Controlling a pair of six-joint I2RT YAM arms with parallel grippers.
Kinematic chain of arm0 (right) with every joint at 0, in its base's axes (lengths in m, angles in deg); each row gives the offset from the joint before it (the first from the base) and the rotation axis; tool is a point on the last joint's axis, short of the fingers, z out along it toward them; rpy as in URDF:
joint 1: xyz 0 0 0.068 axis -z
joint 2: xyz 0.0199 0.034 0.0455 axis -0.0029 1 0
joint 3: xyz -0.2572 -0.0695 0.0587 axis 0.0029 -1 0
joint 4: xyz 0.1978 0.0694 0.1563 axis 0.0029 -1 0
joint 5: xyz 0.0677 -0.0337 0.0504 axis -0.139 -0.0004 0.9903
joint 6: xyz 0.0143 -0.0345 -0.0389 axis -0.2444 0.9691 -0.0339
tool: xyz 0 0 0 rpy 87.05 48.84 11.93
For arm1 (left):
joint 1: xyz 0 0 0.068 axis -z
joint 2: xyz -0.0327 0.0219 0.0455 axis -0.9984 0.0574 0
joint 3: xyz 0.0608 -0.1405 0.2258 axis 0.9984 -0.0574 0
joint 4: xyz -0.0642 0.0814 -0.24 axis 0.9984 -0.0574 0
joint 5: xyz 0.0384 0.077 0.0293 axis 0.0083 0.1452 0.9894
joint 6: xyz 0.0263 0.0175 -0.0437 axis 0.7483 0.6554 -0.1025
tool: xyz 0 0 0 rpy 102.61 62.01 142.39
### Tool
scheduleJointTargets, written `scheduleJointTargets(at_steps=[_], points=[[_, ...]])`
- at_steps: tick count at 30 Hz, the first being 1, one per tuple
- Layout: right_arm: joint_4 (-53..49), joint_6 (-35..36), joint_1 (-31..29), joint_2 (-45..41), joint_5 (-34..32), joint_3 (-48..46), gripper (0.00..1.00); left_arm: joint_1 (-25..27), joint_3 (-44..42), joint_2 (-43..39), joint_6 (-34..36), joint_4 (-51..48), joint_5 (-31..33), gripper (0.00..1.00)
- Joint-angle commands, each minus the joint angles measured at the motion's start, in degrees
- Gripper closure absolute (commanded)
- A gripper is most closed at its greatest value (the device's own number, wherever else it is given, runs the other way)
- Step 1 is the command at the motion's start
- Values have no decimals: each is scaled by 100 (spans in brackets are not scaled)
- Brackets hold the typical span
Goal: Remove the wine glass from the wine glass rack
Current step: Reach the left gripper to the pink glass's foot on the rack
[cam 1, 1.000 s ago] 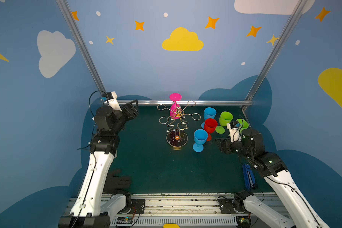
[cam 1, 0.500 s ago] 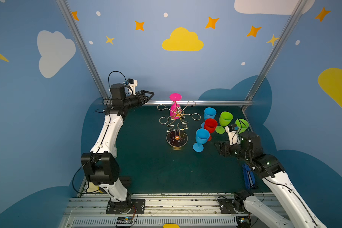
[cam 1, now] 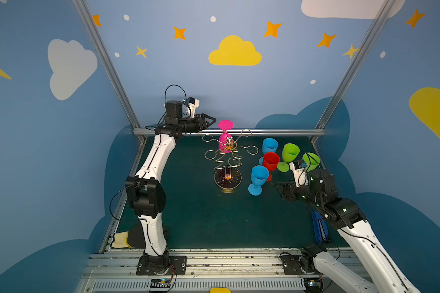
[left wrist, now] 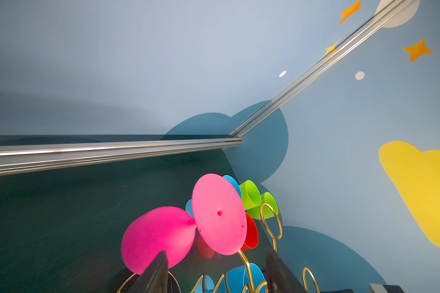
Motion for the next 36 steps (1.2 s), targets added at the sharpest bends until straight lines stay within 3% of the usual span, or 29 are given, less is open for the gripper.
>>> scheduleJointTargets(at_steps=[1,11,23,36], points=[[-85,-7,36,-71,52,39,26,22,291,207,225,-354,73,41],[-109,55,44,-61,43,56,26,253,1114,701,514,-984,409,45],[-114,82,57,-134,-8,-14,26,429,1487,980,608,-1262,523,51],[-140,89,80,-194,-46,-58,26,445,1537,1006,532,-1214,569,71]])
